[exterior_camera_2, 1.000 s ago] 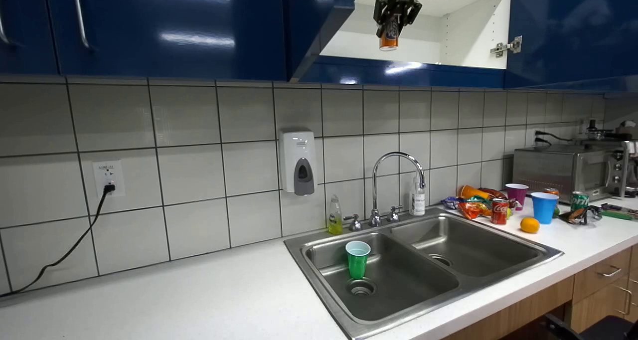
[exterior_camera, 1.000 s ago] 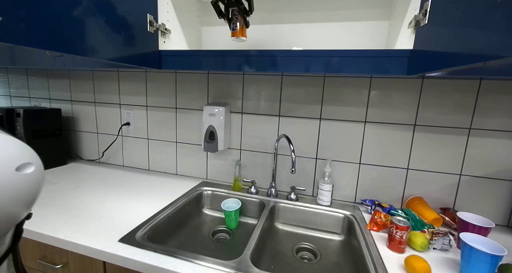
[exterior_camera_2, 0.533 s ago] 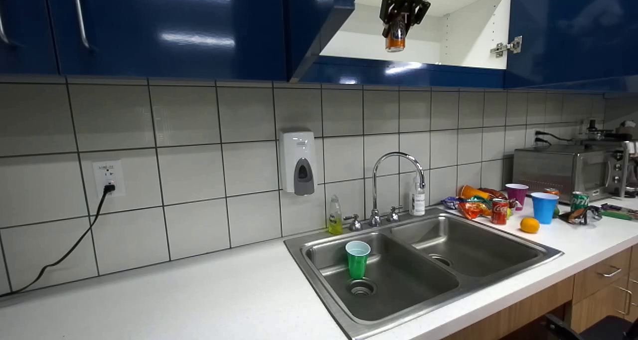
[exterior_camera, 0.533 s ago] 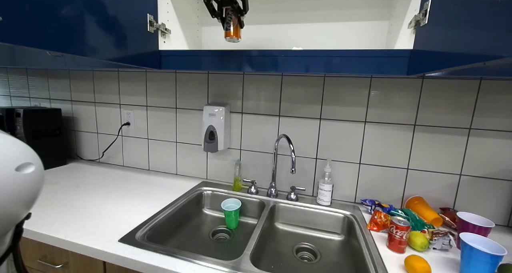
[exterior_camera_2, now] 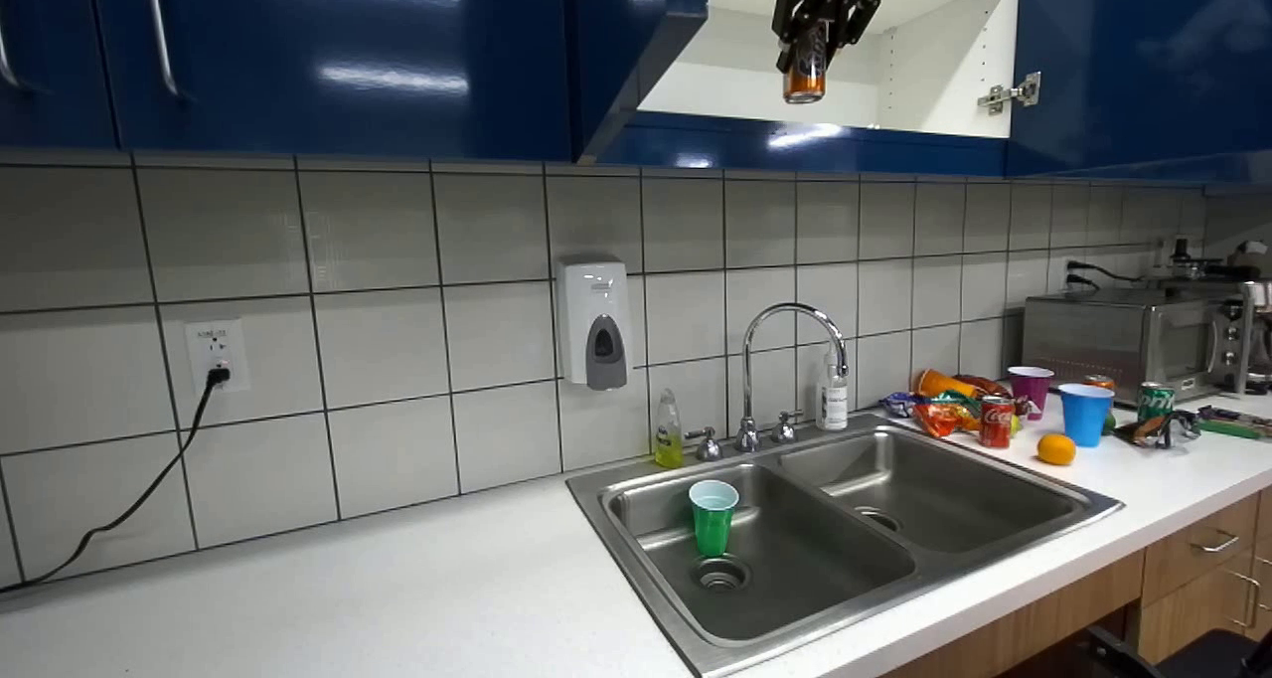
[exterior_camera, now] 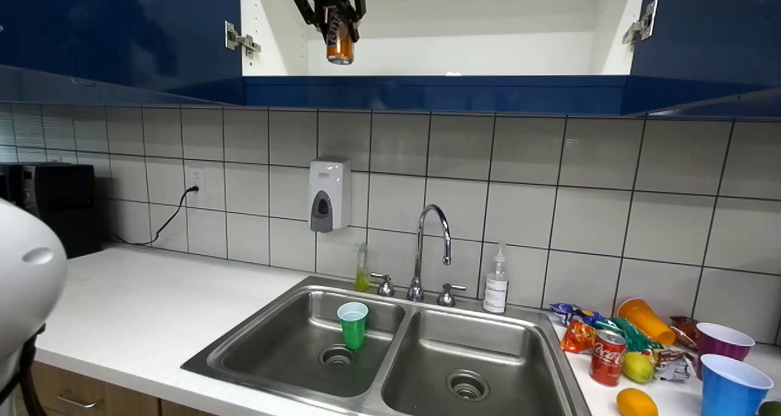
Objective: Pick up the canned drink from the shelf and put it in the sink
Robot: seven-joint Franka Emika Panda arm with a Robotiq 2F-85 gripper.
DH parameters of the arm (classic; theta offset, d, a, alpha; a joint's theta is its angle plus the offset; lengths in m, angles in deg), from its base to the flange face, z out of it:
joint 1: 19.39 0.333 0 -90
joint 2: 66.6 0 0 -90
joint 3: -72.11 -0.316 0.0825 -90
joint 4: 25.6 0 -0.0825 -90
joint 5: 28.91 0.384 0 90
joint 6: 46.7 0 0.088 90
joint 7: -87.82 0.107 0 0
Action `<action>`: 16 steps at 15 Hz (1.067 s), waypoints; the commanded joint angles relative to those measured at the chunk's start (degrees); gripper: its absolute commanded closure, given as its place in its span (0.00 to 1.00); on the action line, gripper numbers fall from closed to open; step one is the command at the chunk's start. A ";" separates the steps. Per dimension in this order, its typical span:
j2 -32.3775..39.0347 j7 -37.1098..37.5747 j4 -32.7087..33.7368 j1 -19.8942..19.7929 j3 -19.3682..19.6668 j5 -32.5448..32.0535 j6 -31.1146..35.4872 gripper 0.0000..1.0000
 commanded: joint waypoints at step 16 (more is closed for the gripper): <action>-17.66 1.35 -19.68 -1.86 -1.58 -0.94 -0.10 0.62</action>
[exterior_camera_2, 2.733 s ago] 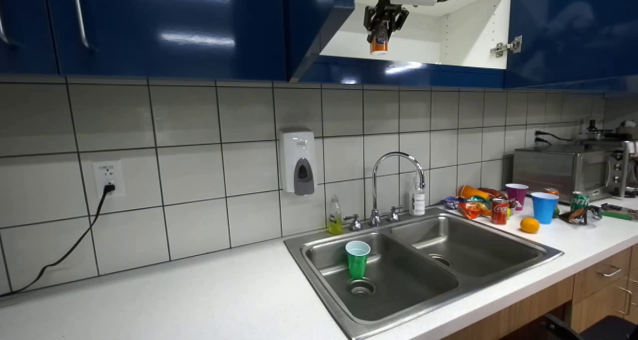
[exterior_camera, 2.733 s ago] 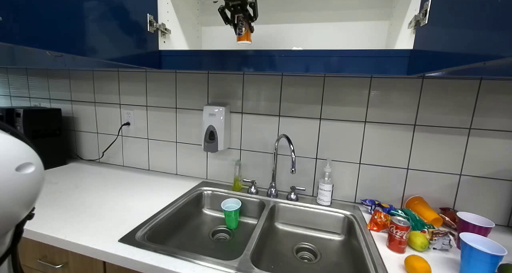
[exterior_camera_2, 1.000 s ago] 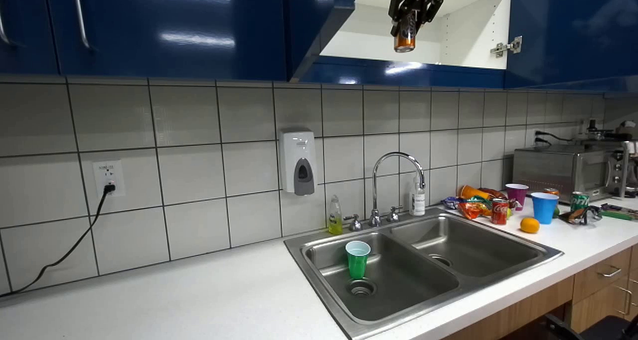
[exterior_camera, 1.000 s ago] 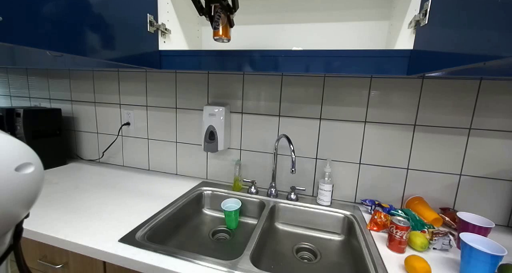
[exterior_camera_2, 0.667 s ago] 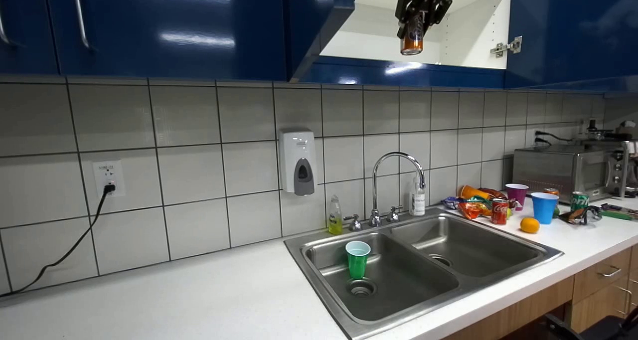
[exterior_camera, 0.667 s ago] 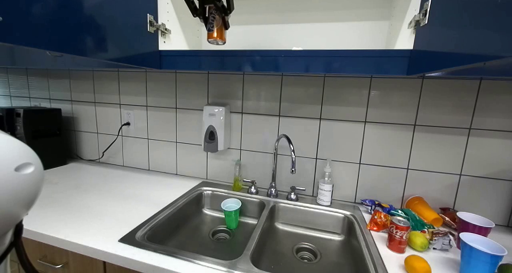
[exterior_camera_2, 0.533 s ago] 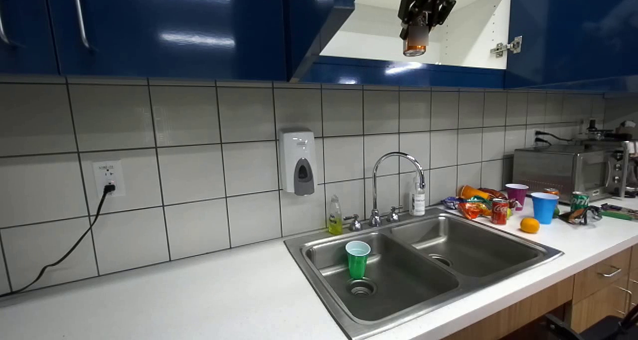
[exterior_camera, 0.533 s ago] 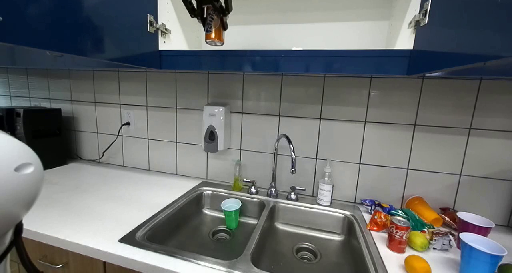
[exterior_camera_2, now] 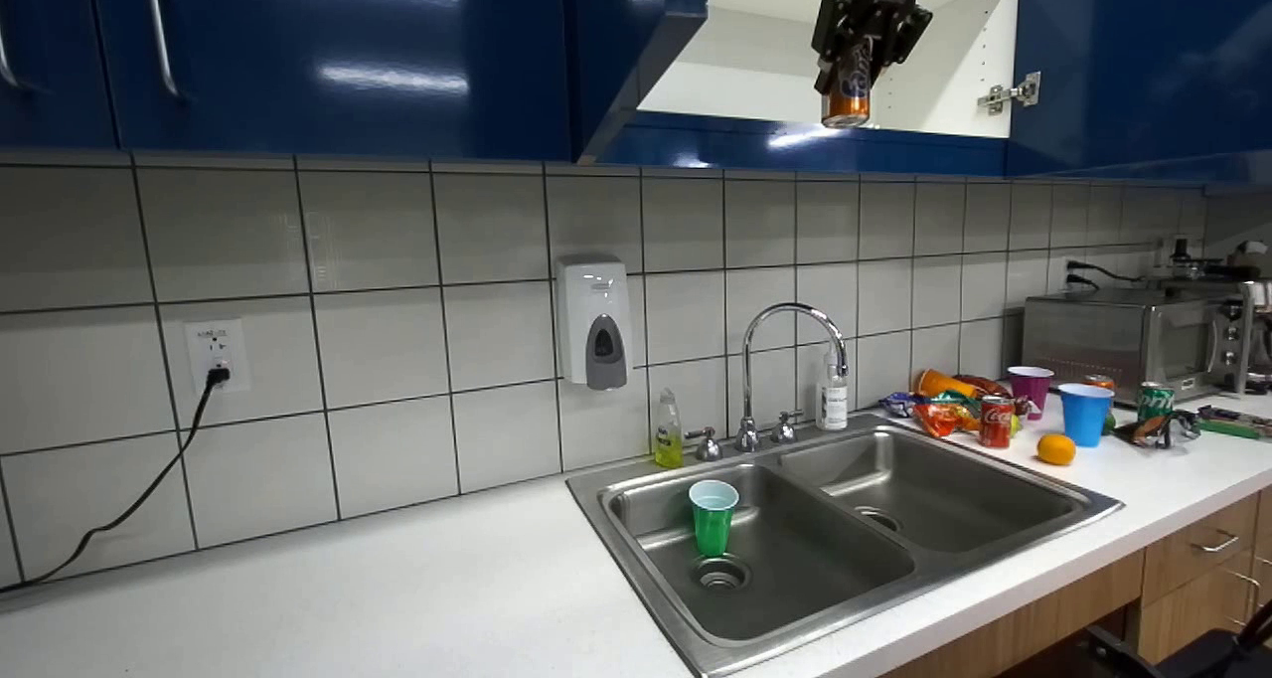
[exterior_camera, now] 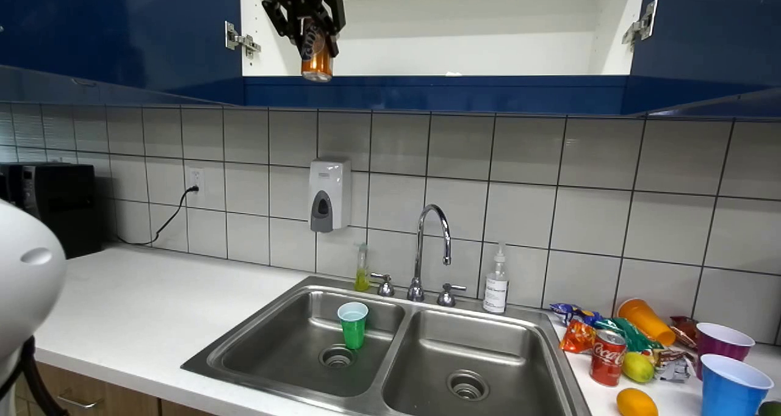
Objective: Pick up the canned drink from the shelf and put it in the sink
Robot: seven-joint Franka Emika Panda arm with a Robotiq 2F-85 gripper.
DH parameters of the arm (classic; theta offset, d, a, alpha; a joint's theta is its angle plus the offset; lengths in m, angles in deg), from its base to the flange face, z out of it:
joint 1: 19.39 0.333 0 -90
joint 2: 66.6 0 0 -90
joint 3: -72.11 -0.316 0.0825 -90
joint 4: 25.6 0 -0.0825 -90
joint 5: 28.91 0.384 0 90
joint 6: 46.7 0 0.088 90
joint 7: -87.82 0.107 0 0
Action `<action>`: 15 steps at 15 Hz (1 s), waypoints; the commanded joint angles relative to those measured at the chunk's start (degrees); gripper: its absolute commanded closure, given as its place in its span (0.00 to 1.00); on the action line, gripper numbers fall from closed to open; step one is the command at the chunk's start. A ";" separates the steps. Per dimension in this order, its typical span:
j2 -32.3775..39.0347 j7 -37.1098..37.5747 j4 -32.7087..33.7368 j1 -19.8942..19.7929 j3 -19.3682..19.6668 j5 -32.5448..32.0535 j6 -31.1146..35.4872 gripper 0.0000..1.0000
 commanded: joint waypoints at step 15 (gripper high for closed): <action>-1.67 -0.21 -3.08 -0.51 -0.22 0.33 -0.12 0.37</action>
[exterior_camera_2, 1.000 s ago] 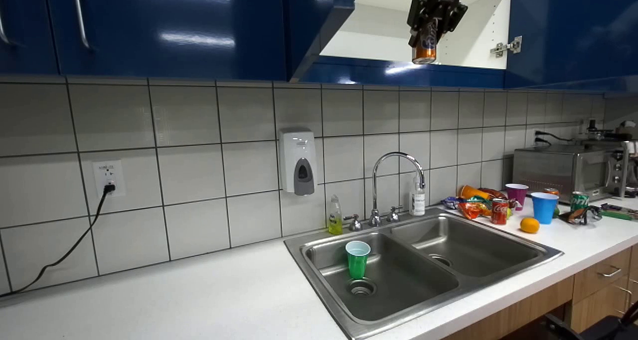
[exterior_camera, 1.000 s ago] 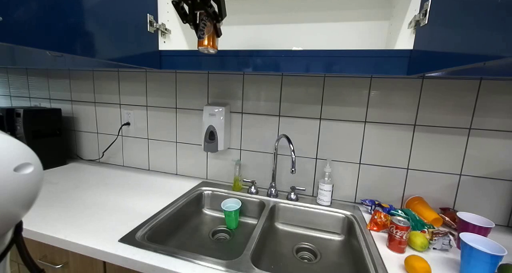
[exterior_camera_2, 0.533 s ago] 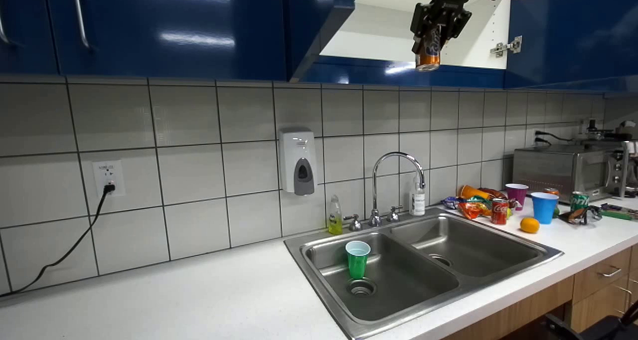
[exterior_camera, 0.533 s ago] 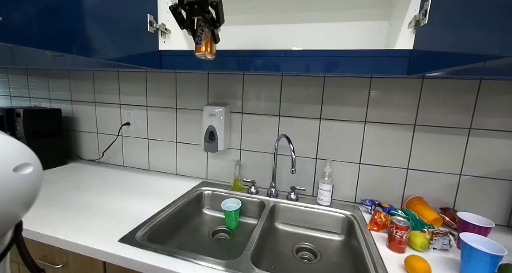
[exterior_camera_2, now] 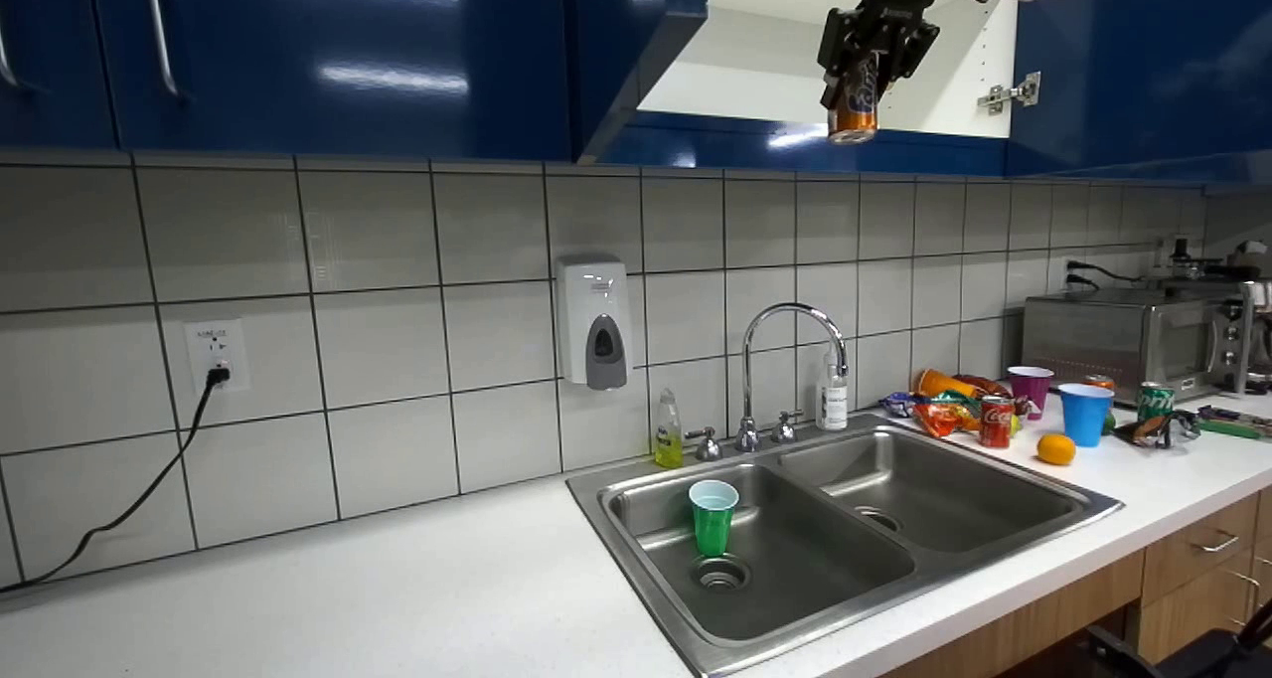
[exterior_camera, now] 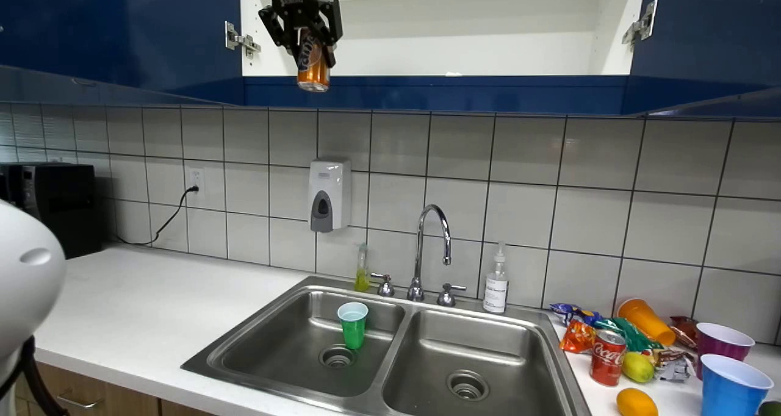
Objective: Pick up the canned drink from the shelf and put it in the sink
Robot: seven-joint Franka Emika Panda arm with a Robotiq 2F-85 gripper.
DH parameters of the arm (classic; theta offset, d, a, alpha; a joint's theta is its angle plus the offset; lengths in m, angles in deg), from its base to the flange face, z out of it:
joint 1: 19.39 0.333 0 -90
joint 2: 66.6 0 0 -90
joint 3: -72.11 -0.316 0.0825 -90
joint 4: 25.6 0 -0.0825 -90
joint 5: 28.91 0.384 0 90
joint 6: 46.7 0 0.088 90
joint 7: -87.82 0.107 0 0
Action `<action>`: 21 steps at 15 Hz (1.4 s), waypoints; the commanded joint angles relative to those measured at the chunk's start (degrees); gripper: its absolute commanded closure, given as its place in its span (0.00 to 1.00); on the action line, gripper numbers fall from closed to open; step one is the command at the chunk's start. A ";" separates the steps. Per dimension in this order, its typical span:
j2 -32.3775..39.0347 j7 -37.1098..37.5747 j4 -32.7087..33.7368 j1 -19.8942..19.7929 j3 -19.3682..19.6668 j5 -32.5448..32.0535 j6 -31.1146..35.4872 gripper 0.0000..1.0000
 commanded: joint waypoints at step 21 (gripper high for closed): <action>3.34 -1.28 -3.92 0.05 -0.06 0.12 3.71 0.62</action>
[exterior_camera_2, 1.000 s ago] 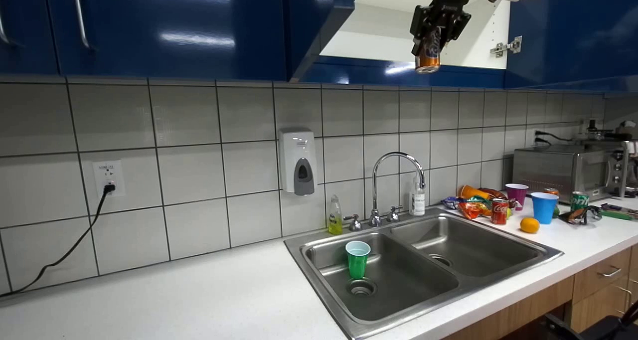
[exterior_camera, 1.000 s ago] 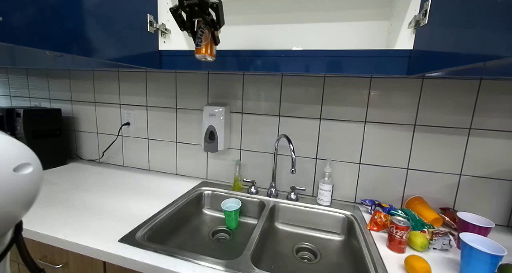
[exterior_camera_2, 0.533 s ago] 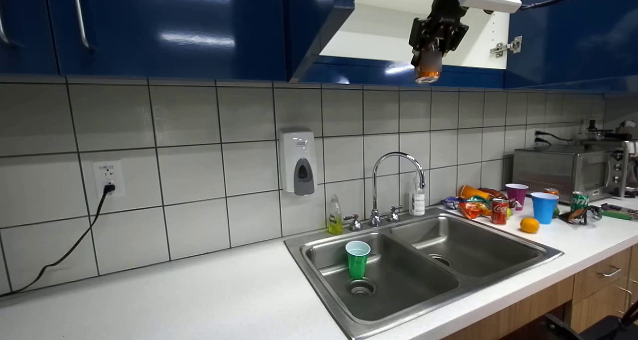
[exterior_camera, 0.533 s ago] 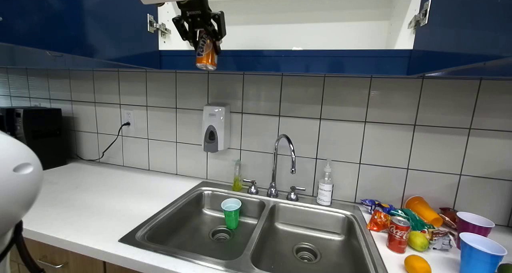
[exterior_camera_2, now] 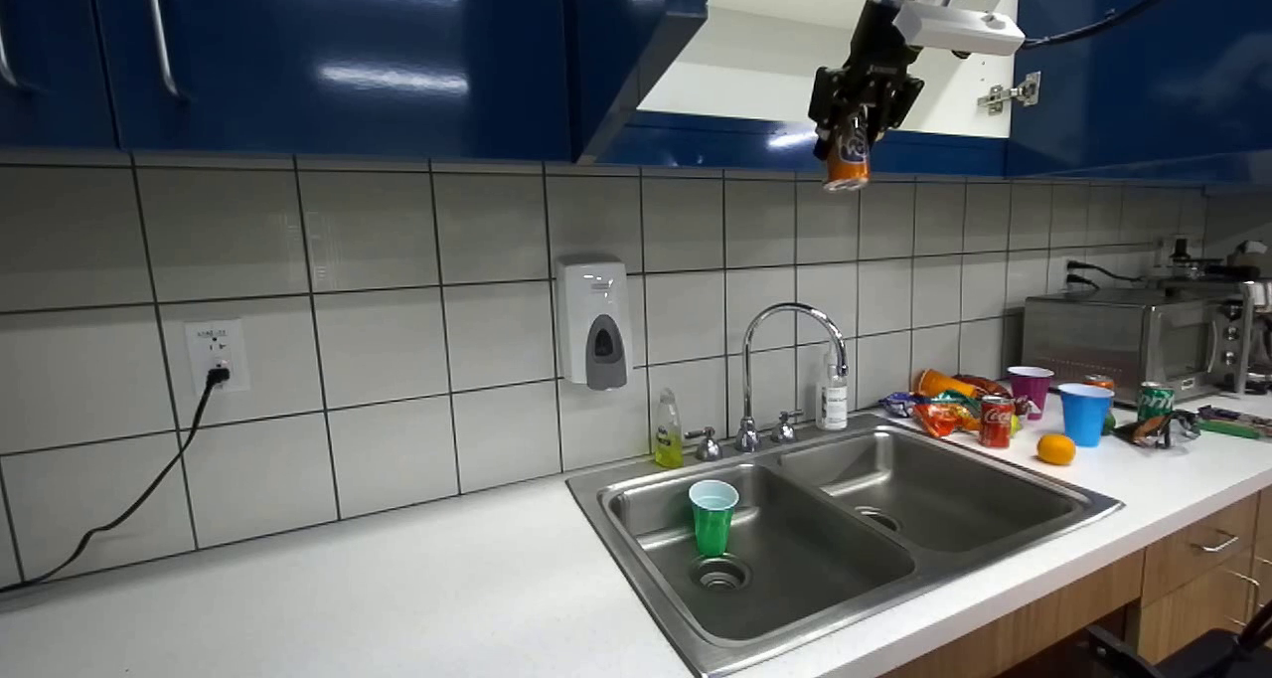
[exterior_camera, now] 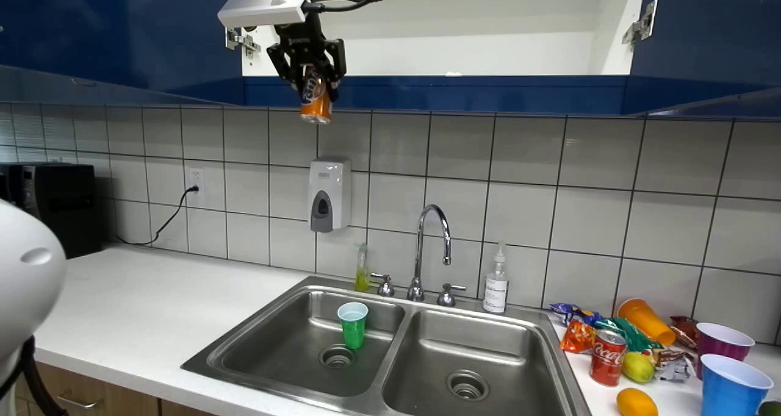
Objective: Pick up the canned drink from the shelf and put it in the sink
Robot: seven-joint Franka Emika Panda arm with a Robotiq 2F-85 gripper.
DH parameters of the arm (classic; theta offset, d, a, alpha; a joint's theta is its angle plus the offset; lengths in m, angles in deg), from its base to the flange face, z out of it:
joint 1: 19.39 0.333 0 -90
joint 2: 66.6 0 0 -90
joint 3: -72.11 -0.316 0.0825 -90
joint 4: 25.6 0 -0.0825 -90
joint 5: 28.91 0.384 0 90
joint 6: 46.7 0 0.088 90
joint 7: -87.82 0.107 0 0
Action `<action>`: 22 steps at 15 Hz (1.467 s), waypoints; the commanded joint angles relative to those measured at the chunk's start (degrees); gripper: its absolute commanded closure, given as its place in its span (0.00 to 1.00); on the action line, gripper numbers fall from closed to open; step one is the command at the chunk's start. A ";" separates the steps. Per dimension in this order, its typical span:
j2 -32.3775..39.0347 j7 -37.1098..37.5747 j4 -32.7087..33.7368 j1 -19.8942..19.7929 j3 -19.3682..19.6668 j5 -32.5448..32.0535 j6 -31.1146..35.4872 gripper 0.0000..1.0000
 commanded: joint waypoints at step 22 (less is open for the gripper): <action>1.53 -2.58 -16.45 0.43 -0.73 -0.58 17.86 0.62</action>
